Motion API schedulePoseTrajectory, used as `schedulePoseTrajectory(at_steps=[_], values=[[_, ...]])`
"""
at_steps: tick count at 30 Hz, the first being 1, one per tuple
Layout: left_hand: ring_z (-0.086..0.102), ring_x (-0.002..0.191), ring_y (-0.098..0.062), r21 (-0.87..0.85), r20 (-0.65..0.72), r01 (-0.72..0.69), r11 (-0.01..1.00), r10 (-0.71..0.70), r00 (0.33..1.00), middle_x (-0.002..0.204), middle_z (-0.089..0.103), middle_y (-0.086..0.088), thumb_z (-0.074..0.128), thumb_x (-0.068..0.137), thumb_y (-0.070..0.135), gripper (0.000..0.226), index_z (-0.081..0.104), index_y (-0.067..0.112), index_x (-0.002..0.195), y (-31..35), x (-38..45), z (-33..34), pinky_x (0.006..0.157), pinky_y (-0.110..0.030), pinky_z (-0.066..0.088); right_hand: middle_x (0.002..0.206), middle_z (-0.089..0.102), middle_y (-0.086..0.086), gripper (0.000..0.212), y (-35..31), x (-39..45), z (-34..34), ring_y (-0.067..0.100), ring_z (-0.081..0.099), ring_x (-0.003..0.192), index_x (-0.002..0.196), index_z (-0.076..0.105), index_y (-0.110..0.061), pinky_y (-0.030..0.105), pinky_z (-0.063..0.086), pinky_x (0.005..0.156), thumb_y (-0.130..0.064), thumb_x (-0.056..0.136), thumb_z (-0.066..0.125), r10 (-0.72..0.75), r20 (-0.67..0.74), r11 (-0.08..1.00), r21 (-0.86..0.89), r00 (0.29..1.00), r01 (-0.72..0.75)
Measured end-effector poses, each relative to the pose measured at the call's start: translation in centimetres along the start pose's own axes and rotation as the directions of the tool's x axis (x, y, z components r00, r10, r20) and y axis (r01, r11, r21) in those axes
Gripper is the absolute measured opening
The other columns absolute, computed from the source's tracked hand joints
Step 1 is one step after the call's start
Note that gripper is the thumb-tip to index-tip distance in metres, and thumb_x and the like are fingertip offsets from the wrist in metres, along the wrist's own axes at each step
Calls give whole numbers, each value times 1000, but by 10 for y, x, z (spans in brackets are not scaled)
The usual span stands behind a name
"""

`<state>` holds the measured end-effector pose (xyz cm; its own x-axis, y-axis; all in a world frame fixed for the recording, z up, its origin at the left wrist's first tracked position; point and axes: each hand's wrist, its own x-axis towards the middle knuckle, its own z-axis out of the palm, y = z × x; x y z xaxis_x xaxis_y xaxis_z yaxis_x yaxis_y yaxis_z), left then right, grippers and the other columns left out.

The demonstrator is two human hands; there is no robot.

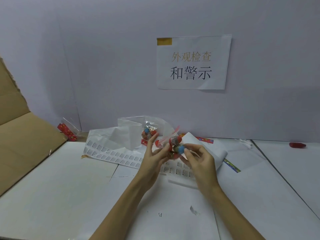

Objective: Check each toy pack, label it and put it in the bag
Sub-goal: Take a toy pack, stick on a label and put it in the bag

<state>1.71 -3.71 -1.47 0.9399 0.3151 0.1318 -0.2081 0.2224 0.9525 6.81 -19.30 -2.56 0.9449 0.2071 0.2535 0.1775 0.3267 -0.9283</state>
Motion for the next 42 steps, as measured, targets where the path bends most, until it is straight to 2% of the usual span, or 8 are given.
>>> schedulePoseTrajectory(at_steps=[6,9,11,13,16,19,23,42], values=[[70,118,-29,77,1,-160,984,160,987,131,71,-3,75,94,33,62,46,48,146,-3,-2,0,91,-42,61,114,76,18,18,-2,1,-1,29,76,105,115,69,3,31,63,83,-7,101,64,190,121,964,167,974,-208],[74,108,-20,215,-105,-268,939,295,950,121,73,5,68,100,29,27,66,37,126,-6,0,-1,82,-34,63,118,75,9,25,0,6,-6,20,76,104,126,69,-9,32,61,91,-5,106,54,79,162,988,-142,984,-56],[74,97,-17,346,-146,-320,882,388,910,111,75,3,62,103,11,18,74,24,109,-8,2,-4,76,-30,61,115,73,-2,35,2,8,-14,8,73,102,125,68,-24,29,58,97,0,106,51,-72,171,860,-488,983,148],[69,97,-19,581,-128,-337,741,492,861,114,70,-5,61,99,-4,25,77,16,101,-14,4,-7,82,-32,57,117,69,-7,44,5,9,-20,5,67,107,133,63,-28,22,51,101,2,102,55,-152,256,666,-687,955,290],[57,108,-25,831,6,-278,483,491,871,120,57,-9,69,95,7,25,75,18,116,-24,2,-8,94,-38,52,135,64,1,48,16,11,-25,19,58,127,145,55,-17,25,40,108,-12,99,67,-35,355,440,-834,934,333],[44,126,-31,932,156,-254,260,345,926,143,43,-11,71,94,28,41,65,26,134,-36,2,-8,105,-43,40,145,57,3,48,21,10,-25,20,50,137,148,52,-15,29,37,115,-24,102,65,56,367,372,-871,928,322],[26,141,-26,953,234,-275,127,267,935,159,25,-1,60,100,43,27,69,32,124,-45,6,-12,107,-38,27,141,59,-1,37,22,11,-25,17,50,135,140,60,-16,29,39,114,-25,104,61,72,378,333,-882,923,335],[33,139,-35,938,222,-307,164,398,890,154,39,-10,71,93,23,15,69,22,107,-43,7,-6,107,-47,29,140,61,0,36,32,12,-22,19,49,138,139,62,-21,34,36,118,-30,104,59,-39,329,357,-877,943,321]])
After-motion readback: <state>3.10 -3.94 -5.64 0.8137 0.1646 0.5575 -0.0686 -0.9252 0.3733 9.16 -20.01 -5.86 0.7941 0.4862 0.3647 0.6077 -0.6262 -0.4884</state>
